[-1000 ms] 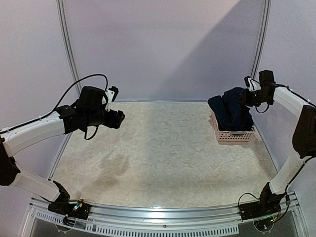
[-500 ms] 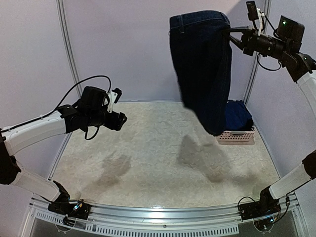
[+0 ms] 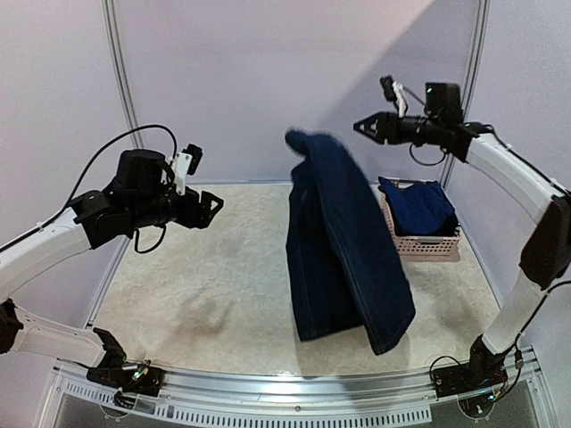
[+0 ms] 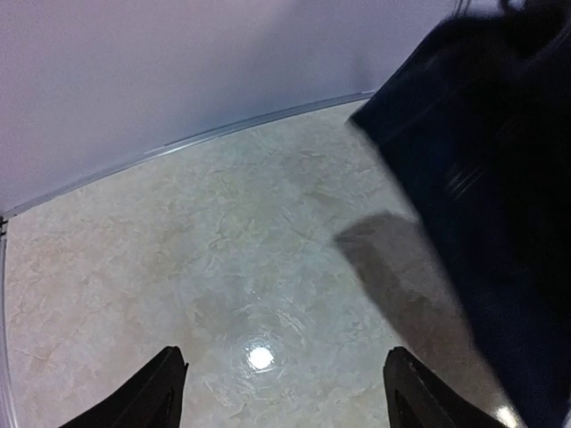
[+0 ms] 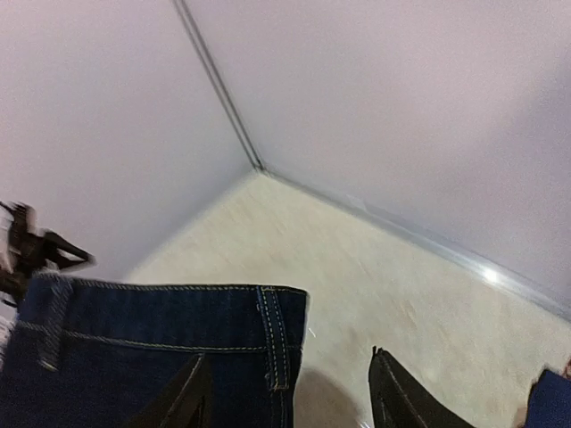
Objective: Fold and stack the mixed laundry pile
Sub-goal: Place the crumpled shorts at the center of the board, then pick up the crumpled shorts from the center of the board.
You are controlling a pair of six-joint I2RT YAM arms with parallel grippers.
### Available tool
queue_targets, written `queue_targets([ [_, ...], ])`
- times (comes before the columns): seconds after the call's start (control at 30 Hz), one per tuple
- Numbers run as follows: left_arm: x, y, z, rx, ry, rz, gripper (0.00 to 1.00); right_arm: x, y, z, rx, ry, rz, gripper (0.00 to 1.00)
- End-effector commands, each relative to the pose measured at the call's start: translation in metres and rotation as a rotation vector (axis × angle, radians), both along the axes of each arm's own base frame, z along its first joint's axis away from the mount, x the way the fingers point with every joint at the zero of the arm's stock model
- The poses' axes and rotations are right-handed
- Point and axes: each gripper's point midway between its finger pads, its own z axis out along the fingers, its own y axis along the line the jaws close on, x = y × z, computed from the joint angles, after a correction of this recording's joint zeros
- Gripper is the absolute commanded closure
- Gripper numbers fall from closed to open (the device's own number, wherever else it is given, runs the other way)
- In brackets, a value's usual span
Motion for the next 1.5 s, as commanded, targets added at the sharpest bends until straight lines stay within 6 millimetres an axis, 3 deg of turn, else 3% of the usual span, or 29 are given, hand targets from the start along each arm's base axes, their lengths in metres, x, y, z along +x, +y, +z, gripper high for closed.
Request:
queue_targets([
  [0.0,-0.024,-0.008,-0.021,-0.021,0.087,-0.028,0.22,0.032,-0.038,-0.163,-0.281,0.303,-0.141,0.38],
  [0.07,-0.032,-0.01,-0.024,-0.032,0.093,-0.034,0.22,0.028,-0.047,-0.189,-0.313,0.346,-0.158,0.36],
  [0.2,-0.045,-0.018,-0.034,-0.054,0.122,-0.052,0.23,0.024,-0.058,-0.219,-0.373,0.399,-0.202,0.33],
  [0.47,-0.067,-0.061,-0.057,-0.02,0.191,-0.133,0.24,0.044,-0.101,-0.295,-0.504,0.591,-0.375,0.31],
  [0.6,-0.072,-0.079,-0.071,0.079,0.215,-0.167,0.25,0.059,-0.143,-0.314,-0.494,0.665,-0.495,0.32],
  [0.7,-0.093,-0.102,-0.073,0.136,0.223,-0.337,0.26,0.067,-0.177,-0.322,-0.486,0.712,-0.578,0.32],
  [0.8,-0.096,-0.102,-0.067,0.193,0.191,-0.37,0.26,0.07,-0.205,-0.325,-0.486,0.736,-0.636,0.32],
  [0.9,-0.09,-0.097,-0.065,0.242,0.157,-0.358,0.25,0.068,-0.217,-0.326,-0.517,0.729,-0.642,0.32],
  [1.03,-0.08,-0.102,-0.071,0.31,0.15,-0.35,0.24,0.056,-0.196,-0.317,-0.473,0.7,-0.502,0.34],
  [1.13,-0.066,-0.108,-0.081,0.409,0.158,-0.337,0.23,0.044,-0.181,-0.29,-0.432,0.636,-0.412,0.34],
  [1.27,-0.027,-0.106,-0.099,0.491,0.261,-0.241,0.23,0.023,-0.175,-0.238,-0.423,0.506,-0.364,0.27],
  [1.33,-0.007,-0.107,-0.117,0.479,0.355,-0.192,0.26,0.004,-0.168,-0.203,-0.42,0.395,-0.321,0.25],
  [1.4,0.006,-0.115,-0.126,0.425,0.411,-0.172,0.27,-0.023,-0.156,-0.183,-0.413,0.318,-0.253,0.25],
  [1.47,0.018,-0.121,-0.133,0.389,0.448,-0.154,0.28,-0.059,-0.137,-0.182,-0.418,0.269,-0.12,0.25],
])
